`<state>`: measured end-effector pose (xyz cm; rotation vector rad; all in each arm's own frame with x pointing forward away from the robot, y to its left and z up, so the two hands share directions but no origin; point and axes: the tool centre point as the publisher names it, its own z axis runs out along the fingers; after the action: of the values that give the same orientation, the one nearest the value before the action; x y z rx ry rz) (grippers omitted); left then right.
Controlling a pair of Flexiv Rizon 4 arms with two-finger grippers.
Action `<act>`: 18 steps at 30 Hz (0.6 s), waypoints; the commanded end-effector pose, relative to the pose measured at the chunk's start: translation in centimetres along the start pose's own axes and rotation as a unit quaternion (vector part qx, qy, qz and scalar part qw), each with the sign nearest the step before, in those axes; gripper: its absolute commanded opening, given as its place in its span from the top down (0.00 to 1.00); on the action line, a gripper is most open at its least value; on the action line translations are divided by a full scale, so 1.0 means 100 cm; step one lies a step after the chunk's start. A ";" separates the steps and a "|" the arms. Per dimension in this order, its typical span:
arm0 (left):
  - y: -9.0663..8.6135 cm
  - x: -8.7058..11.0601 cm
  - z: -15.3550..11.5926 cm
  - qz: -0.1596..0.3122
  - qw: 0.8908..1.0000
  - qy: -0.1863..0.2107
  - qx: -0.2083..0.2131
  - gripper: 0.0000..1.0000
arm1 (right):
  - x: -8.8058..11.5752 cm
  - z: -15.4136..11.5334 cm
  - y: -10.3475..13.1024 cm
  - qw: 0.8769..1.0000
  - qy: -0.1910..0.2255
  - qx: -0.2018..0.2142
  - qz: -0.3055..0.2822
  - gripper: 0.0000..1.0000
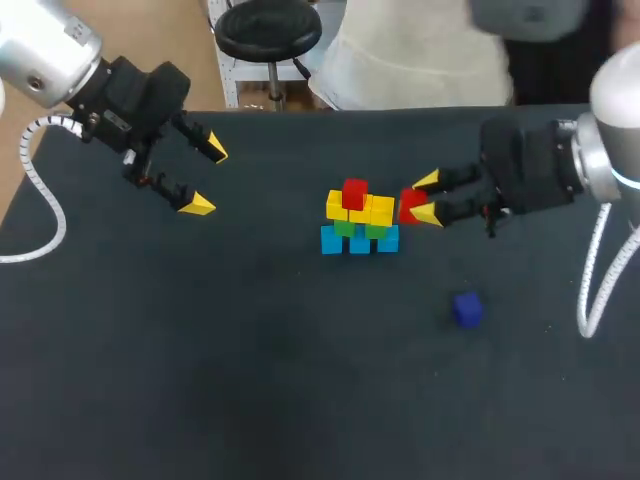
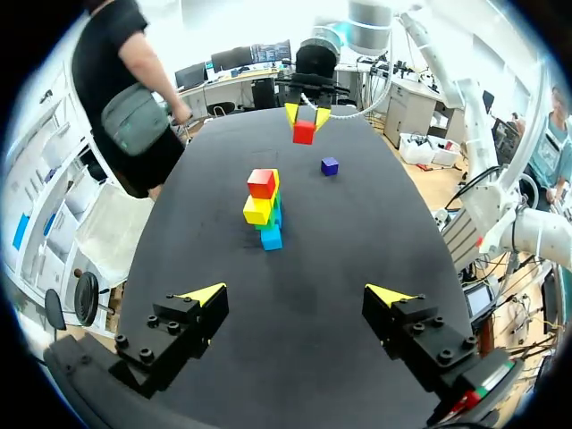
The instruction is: Place the blue cubes, place green cubes on the blue cubes, place the yellow cubes on the green cubes, then place the red cubes on the yellow cubes, and place purple cube on the red cubes.
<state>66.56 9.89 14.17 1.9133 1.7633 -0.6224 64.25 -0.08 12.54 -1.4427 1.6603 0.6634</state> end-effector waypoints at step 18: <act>0.000 0.001 0.000 0.001 1.000 -0.001 -0.001 0.00 | 0.003 0.045 -0.024 1.000 0.017 -0.002 0.015 1.00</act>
<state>66.56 9.89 14.17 1.9133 1.7633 -0.6224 67.40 2.68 10.31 -1.4374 1.7045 0.6649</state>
